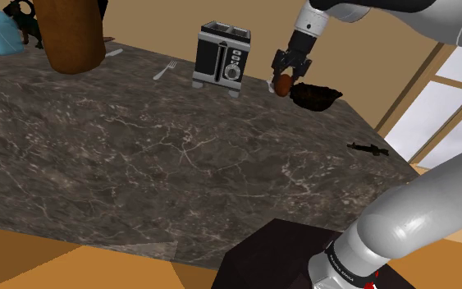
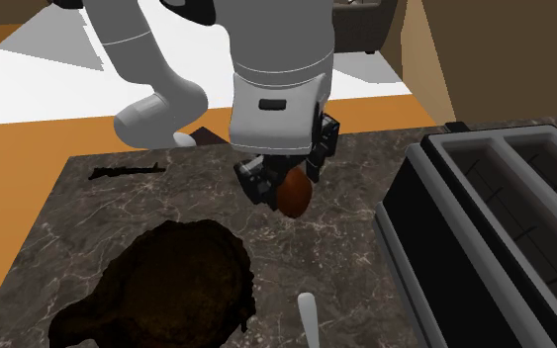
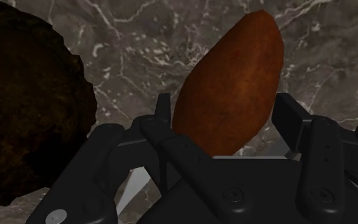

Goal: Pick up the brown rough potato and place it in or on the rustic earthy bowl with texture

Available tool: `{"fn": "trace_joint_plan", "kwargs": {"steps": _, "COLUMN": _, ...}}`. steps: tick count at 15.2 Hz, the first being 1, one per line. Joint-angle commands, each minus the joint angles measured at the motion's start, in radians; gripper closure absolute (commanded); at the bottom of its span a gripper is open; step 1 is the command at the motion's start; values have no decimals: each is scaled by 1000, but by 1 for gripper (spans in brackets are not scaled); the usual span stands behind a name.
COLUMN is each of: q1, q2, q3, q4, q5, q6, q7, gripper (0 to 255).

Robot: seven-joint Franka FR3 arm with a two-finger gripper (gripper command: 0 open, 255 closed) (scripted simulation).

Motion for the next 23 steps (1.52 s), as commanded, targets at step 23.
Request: {"fn": "trace_joint_plan", "kwargs": {"steps": 23, "q1": -52, "q2": 105, "q3": -82, "q4": 380, "q5": 3, "q6": -285, "q7": -115, "gripper": 255}}
